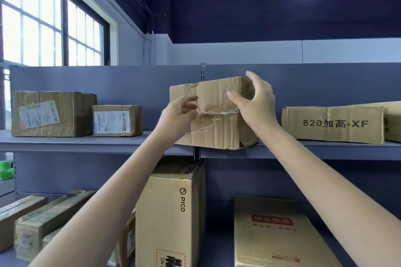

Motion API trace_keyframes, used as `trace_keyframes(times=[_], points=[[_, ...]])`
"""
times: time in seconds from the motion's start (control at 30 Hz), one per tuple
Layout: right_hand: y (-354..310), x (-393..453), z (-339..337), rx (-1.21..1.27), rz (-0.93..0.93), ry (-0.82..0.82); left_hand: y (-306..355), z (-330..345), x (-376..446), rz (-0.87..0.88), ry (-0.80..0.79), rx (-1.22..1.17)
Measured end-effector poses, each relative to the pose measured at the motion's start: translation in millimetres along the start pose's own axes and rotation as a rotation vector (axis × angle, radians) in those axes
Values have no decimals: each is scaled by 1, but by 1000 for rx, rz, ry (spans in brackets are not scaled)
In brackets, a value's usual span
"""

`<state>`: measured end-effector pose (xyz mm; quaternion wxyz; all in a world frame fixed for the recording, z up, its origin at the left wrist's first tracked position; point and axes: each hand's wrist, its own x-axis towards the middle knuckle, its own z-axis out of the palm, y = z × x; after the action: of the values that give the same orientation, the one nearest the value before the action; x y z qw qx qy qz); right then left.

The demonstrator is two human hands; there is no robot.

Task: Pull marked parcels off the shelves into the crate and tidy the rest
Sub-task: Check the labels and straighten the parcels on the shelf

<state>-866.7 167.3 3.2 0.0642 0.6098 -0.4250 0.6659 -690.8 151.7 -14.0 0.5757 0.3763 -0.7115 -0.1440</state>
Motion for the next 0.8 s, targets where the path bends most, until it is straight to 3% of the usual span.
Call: trace_keyframes(times=[0.23, 0.37, 0.5, 0.6, 0.73, 0.8], points=[[10, 13, -15, 80, 96, -156, -18, -27, 31, -240, 161, 102], [24, 0, -29, 291, 72, -199, -13, -32, 27, -241, 243, -190], [32, -9, -42, 491, 42, -236, 3, -29, 16, -299, 159, -440], [27, -10, -46, 590, 51, -249, 5, -27, 17, -255, 175, -382], [21, -7, -49, 611, -44, -83, 9, -30, 15, -117, 156, -529], [19, -7, -49, 575, -101, -85, 8, -32, 14, -61, 163, -565]])
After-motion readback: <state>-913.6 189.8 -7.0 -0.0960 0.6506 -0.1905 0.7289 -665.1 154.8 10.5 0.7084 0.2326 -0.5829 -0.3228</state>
